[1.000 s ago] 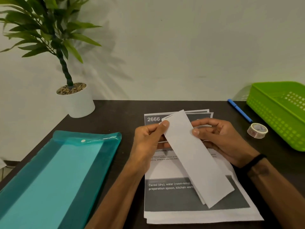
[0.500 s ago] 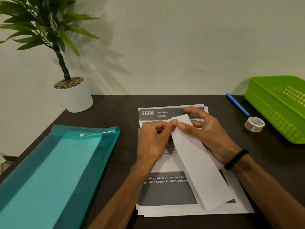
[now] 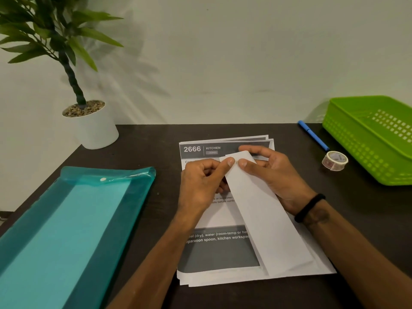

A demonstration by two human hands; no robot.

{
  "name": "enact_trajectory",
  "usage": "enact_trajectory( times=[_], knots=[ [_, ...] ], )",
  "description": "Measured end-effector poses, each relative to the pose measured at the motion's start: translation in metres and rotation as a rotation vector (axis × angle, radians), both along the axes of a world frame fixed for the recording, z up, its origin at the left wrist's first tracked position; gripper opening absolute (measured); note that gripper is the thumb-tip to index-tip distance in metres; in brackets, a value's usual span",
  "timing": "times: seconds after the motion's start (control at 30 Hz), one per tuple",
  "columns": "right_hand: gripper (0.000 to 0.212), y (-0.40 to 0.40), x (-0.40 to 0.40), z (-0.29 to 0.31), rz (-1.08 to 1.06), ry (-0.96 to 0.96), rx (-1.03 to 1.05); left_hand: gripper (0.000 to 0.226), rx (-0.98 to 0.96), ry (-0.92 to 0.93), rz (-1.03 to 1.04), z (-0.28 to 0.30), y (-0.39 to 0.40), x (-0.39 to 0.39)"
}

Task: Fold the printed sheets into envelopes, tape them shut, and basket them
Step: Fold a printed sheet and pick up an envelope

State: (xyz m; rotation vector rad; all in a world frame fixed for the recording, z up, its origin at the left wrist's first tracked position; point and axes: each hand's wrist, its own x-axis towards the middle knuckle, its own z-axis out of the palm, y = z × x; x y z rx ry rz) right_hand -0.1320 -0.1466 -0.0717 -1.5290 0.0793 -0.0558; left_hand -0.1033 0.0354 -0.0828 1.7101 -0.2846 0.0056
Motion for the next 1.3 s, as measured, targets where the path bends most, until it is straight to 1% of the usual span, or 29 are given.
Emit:
enact_trajectory(
  times=[0.1,0.27,0.73,0.87,1.0,1.1,1.2,1.3],
  knots=[
    [0.033,-0.001,0.002,-0.002,-0.068,0.014,0.036,0.026,-0.004,0.01,-0.007,0.0,0.0,0.0],
    [0.024,0.001,0.002,-0.002,-0.102,0.038,0.038,0.03,0.004,0.021,-0.004,-0.001,-0.001,0.001],
    [0.016,0.004,0.003,0.003,-0.102,0.118,0.089,0.03,0.005,-0.012,0.006,-0.007,0.0,0.004],
    [0.007,0.006,0.003,0.002,-0.161,0.091,0.077,0.029,0.003,-0.025,0.017,-0.008,0.0,0.005],
    [0.013,0.002,0.003,-0.001,-0.167,0.063,0.099,0.028,-0.006,-0.029,0.035,-0.011,0.0,0.008],
    [0.01,0.001,0.004,-0.003,-0.142,0.047,0.121,0.028,-0.004,-0.014,0.04,-0.012,0.0,0.009],
    [0.011,0.001,0.004,-0.003,-0.084,0.031,0.041,0.025,-0.096,0.015,0.042,-0.013,-0.001,0.011],
    [0.013,0.001,0.004,-0.004,-0.026,-0.024,-0.171,0.012,-0.087,-0.042,-0.02,-0.012,0.001,0.012]
  ],
)
